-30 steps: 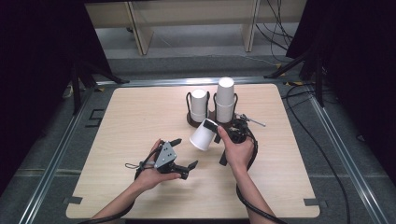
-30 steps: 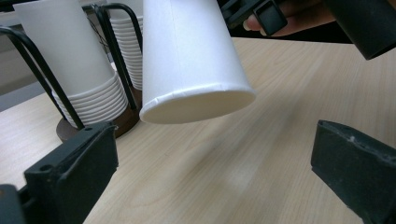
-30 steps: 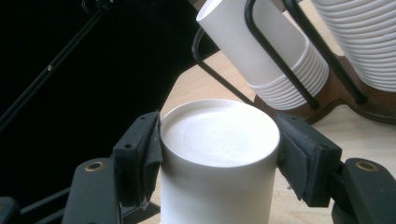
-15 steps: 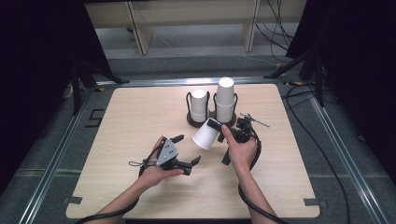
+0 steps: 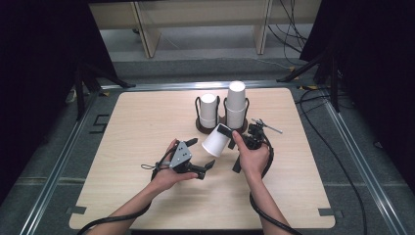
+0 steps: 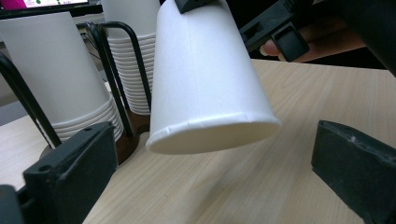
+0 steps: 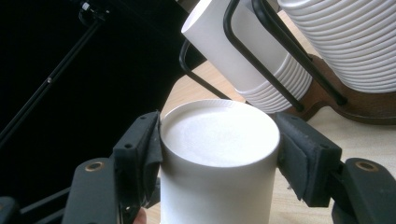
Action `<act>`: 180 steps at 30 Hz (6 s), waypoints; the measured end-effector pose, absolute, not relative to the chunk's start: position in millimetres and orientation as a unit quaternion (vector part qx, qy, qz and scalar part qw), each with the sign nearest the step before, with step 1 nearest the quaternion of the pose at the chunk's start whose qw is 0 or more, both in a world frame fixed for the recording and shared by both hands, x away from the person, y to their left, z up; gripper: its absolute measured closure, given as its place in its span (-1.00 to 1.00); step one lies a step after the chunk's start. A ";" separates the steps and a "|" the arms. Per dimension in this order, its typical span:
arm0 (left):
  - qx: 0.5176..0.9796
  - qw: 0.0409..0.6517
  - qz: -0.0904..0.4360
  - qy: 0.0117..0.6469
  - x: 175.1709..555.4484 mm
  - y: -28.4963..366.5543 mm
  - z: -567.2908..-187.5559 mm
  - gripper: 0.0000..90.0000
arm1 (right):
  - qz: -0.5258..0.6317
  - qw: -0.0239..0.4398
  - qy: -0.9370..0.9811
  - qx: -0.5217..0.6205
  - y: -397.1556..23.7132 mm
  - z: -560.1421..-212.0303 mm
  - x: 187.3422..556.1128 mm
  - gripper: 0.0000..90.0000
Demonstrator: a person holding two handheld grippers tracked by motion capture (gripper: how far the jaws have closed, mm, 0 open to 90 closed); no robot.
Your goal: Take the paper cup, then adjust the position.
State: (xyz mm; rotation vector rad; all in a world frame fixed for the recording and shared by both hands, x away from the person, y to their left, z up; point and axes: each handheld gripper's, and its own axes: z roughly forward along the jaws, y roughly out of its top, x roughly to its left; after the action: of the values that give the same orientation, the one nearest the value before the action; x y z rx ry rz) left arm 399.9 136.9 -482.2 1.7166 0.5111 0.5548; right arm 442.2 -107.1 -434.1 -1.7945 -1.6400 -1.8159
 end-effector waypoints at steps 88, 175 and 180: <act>0.825 0.506 0.191 0.165 424.1 157.1 -456.1 -0.35 | -0.661 -0.073 -0.588 -0.461 -143.8 -427.9 432.7 -0.44; 0.981 0.156 0.105 -0.046 455.7 131.5 -373.9 -0.31 | -0.482 -0.088 -0.833 -0.257 -136.4 -430.8 418.2 -0.45; 0.981 0.154 0.108 -0.045 454.8 130.2 -371.0 -0.31 | -0.482 -0.087 -0.833 -0.256 -136.3 -432.3 417.6 -0.45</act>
State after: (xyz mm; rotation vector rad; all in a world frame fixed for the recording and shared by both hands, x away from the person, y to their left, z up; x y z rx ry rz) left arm 454.8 130.2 -371.0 2.8128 -0.1292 0.3105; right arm 417.6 -136.3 -432.3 -0.8521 -2.7741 -1.6050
